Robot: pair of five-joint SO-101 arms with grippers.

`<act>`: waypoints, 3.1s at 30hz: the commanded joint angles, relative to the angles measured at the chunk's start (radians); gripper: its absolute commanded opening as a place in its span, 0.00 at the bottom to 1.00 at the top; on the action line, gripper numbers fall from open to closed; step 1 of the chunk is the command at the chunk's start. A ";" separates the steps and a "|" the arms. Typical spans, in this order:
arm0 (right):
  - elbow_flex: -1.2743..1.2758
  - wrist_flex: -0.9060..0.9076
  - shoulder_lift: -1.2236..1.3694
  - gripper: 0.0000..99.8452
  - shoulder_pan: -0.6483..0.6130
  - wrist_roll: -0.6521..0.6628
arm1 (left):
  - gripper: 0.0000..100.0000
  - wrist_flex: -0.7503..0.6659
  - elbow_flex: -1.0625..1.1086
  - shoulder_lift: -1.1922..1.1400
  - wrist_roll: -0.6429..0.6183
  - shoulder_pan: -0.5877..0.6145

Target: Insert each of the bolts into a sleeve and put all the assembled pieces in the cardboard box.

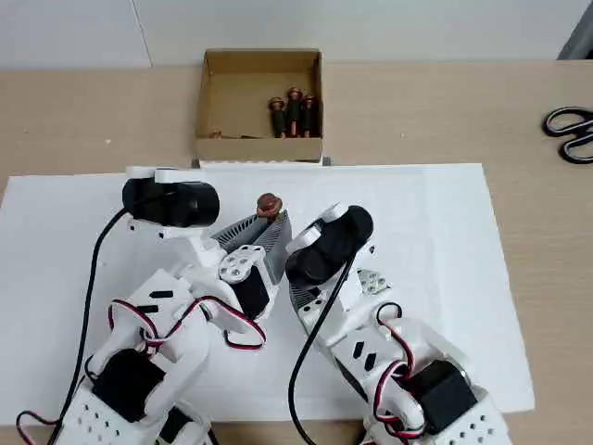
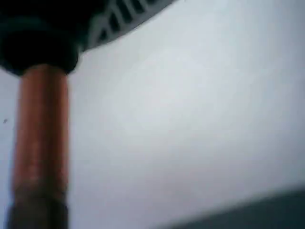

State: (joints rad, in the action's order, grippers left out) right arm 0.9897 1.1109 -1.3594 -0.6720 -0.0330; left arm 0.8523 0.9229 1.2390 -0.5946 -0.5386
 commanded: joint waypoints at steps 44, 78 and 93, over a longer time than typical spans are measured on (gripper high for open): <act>0.078 -0.194 -0.013 0.00 -0.045 0.064 | 0.01 -0.104 0.441 0.008 0.061 -0.074; 0.083 -0.269 -0.013 0.00 0.013 0.115 | 0.21 -0.060 0.371 0.008 0.103 -0.069; 0.115 -0.251 -0.013 0.00 0.039 0.112 | 0.20 0.086 0.071 0.009 0.106 -0.068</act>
State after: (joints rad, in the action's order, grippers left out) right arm 1.1231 0.9022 -1.3579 -0.6414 0.0821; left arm 0.9168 1.0472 1.2421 -0.4964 -0.5999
